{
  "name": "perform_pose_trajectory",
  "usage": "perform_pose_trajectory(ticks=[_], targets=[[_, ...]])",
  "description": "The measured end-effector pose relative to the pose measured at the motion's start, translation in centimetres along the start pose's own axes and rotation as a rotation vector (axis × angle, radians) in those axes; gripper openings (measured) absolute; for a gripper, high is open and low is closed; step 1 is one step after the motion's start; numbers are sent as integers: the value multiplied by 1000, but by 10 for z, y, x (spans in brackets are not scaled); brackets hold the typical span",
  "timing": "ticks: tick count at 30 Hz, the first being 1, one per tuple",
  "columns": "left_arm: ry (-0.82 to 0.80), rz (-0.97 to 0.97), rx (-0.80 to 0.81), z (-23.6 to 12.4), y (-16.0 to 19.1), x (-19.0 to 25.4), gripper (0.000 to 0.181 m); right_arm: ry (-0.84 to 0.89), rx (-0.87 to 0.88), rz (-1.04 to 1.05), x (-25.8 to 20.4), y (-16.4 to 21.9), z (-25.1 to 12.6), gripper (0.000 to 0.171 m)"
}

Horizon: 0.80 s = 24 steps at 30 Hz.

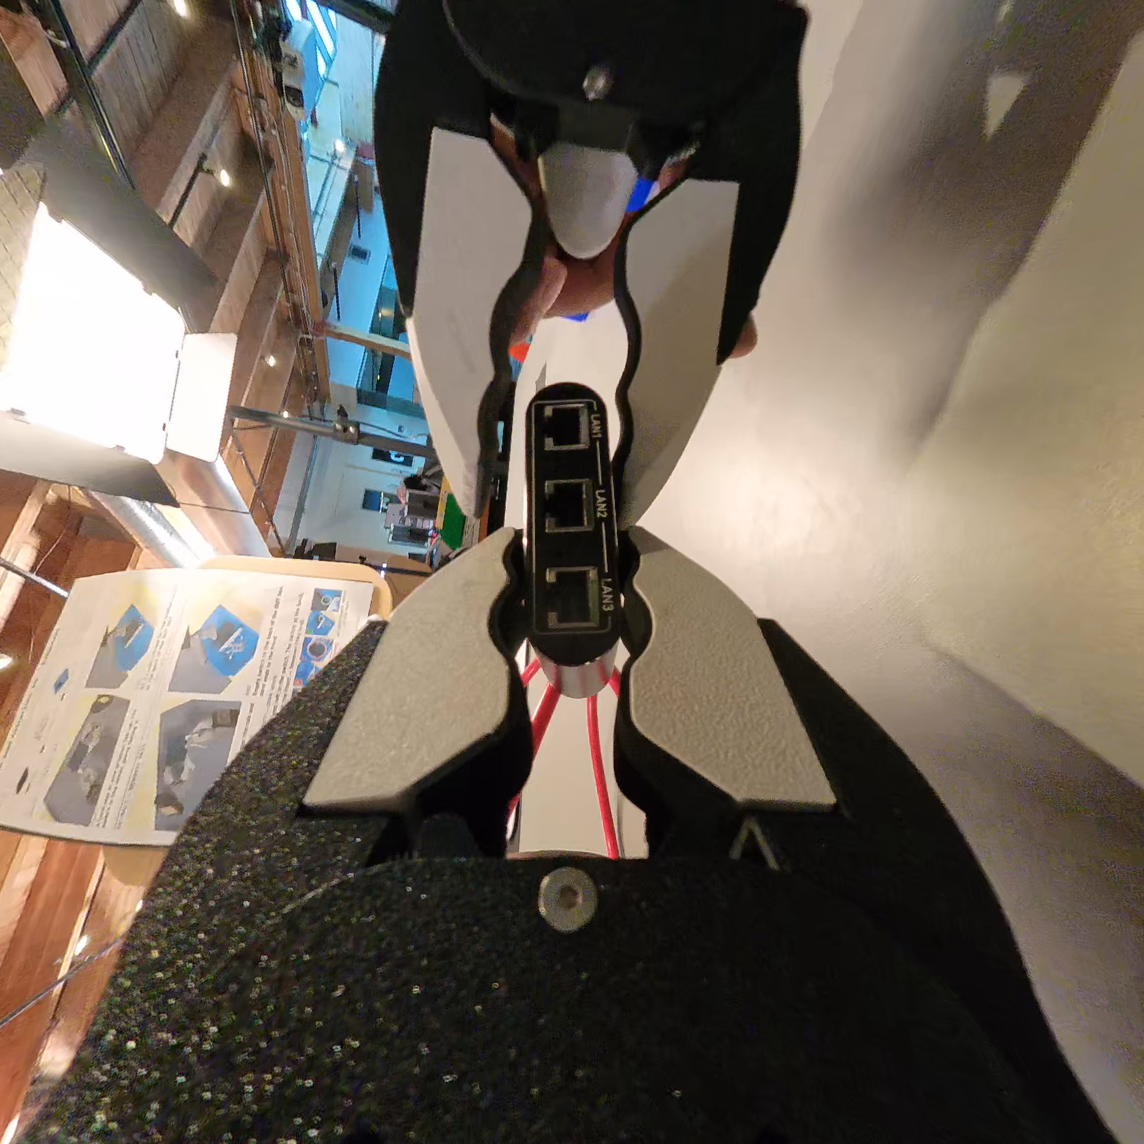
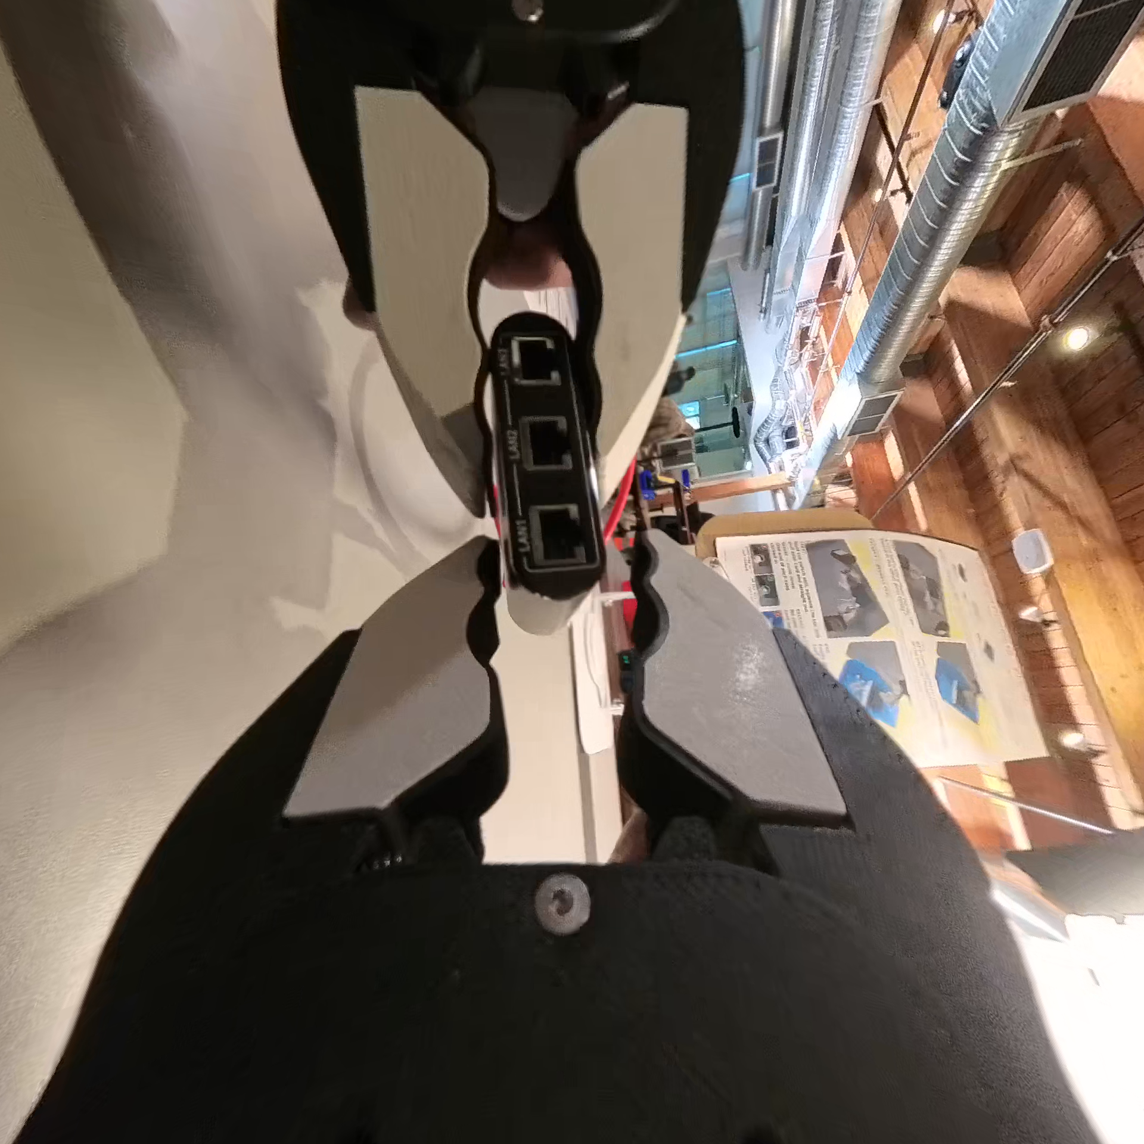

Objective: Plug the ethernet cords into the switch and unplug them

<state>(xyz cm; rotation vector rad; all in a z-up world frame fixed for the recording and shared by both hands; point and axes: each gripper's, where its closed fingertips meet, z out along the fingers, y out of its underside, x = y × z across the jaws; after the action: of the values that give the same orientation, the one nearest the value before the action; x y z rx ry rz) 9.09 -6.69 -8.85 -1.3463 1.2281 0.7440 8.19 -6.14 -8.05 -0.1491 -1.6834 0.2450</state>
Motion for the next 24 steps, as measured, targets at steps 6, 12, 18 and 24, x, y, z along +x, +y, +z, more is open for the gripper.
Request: perform_pose_trajectory(ticks=[6,12,18,24], targets=[[15,-23,179,-8,-31,3,27,-76,77,77,-9,-10,-3,47],[-20,-39,156,-6,-27,-2,30,-24,34,-2,-8,-6,0,30],[-130,-202,-18,-5,0,-29,56,84,-101,-20,7,12,5,29],[-157,-358,-232,-16,23,-46,41,159,-206,32,19,28,5,29]])
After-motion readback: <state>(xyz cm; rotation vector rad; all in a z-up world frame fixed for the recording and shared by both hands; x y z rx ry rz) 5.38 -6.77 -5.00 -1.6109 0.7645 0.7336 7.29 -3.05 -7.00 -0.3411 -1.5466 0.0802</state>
